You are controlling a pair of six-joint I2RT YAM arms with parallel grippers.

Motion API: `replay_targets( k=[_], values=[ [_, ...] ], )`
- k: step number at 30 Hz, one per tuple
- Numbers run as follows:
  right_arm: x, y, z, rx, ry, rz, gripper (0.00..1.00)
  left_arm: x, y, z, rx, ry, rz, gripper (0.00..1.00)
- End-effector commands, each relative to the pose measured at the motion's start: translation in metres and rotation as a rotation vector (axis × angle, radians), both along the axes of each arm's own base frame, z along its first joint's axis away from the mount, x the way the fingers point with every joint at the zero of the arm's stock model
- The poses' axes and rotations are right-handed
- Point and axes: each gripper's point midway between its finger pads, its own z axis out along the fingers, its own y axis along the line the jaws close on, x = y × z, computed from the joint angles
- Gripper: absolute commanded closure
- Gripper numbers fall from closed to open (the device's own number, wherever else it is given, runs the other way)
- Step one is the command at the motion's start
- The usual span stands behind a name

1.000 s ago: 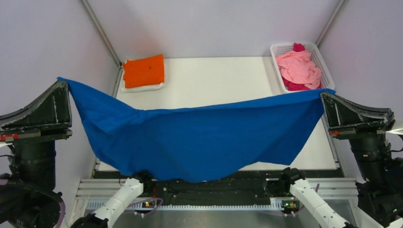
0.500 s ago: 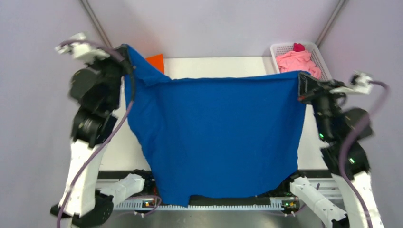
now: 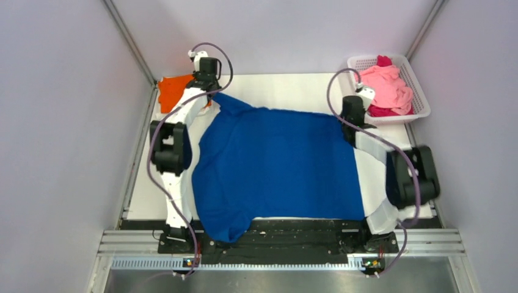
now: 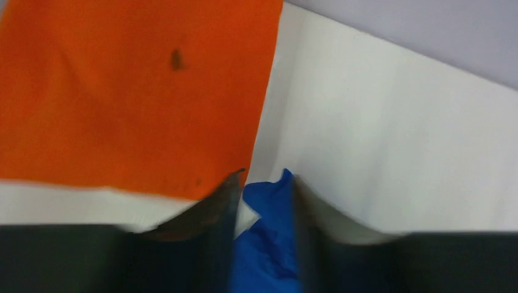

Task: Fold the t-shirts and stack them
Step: Flatten out the tshirt

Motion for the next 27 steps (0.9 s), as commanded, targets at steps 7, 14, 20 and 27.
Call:
replay_targets(
  k=[7, 14, 20, 27],
  values=[
    [0.095, 0.002, 0.03, -0.069, -0.087, -0.035, 0.01, 0.071, -0.036, -0.001, -0.224, -0.067, -0.133, 0.01],
    [0.054, 0.034, 0.011, 0.081, -0.039, 0.127, 0.01, 0.024, -0.064, -0.014, -0.432, -0.016, -0.189, 0.01],
    [0.032, 0.066, 0.0, 0.176, -0.022, 0.305, 0.01, -0.007, -0.095, -0.05, -0.595, 0.07, -0.243, 0.01],
    [0.028, 0.07, -0.014, 0.178, 0.03, 0.325, 0.01, -0.002, -0.122, -0.082, -0.692, 0.107, -0.258, 0.01]
  ],
)
